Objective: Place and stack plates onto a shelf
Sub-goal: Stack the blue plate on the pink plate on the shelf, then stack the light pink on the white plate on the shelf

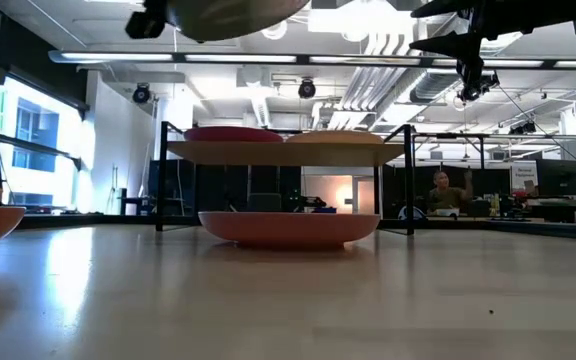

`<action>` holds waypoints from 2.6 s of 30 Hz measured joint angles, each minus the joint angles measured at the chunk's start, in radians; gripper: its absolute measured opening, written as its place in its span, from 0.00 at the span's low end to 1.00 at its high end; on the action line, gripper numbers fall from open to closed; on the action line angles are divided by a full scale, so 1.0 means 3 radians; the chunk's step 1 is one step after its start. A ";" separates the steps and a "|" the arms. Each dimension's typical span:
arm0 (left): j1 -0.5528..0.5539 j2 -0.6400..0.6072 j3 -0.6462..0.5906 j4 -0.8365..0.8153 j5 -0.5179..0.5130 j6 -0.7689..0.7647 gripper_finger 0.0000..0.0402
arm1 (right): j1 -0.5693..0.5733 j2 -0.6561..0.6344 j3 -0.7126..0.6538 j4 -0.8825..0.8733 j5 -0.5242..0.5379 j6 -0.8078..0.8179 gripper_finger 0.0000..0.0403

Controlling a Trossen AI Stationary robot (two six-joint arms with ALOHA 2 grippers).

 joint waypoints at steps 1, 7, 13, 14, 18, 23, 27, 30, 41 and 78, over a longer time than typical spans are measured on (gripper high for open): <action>0.0192 0.0003 0.0076 0.0028 -0.0034 0.0193 0.00 | 0.0000 0.0000 0.0000 0.0000 0.0033 0.0041 0.44; 0.1238 0.0196 0.0336 0.0186 0.0107 0.0978 0.00 | 0.0000 0.0000 0.0000 0.0000 0.0174 0.0191 0.44; 0.1865 0.0552 0.0355 0.0142 0.0338 0.1303 0.00 | 0.0001 0.0000 0.0000 0.0000 0.0177 0.0189 0.44; 0.1929 0.0619 0.0355 0.0145 0.0348 0.1322 0.00 | 0.0001 0.0000 0.0000 -0.0001 0.0177 0.0189 0.44; 0.2110 0.0868 0.0355 0.0174 0.0406 0.1408 0.00 | 0.0001 0.0001 0.0000 -0.0001 0.0175 0.0182 0.44; 0.2208 0.1103 0.0355 0.0200 0.0533 0.1411 0.00 | 0.0000 0.0001 0.0000 -0.0002 0.0078 0.0180 0.44; 0.2213 0.1217 0.0355 0.0237 0.0482 0.1388 0.00 | 0.0001 0.0001 0.0000 -0.0003 0.0063 0.0180 0.44; 0.2211 0.1241 0.0355 0.0245 0.0483 0.1388 0.01 | 0.0001 0.0001 0.0000 -0.0003 0.0062 0.0152 0.44; 0.2251 0.1154 0.0355 0.0297 0.0511 0.1506 0.12 | 0.0001 0.0001 0.0000 -0.0004 0.0064 0.0064 0.44; 0.0443 -0.0635 -0.0607 0.2408 -0.0153 0.0884 0.32 | 0.0000 0.0000 0.0000 -0.0003 -0.0027 -0.0257 0.44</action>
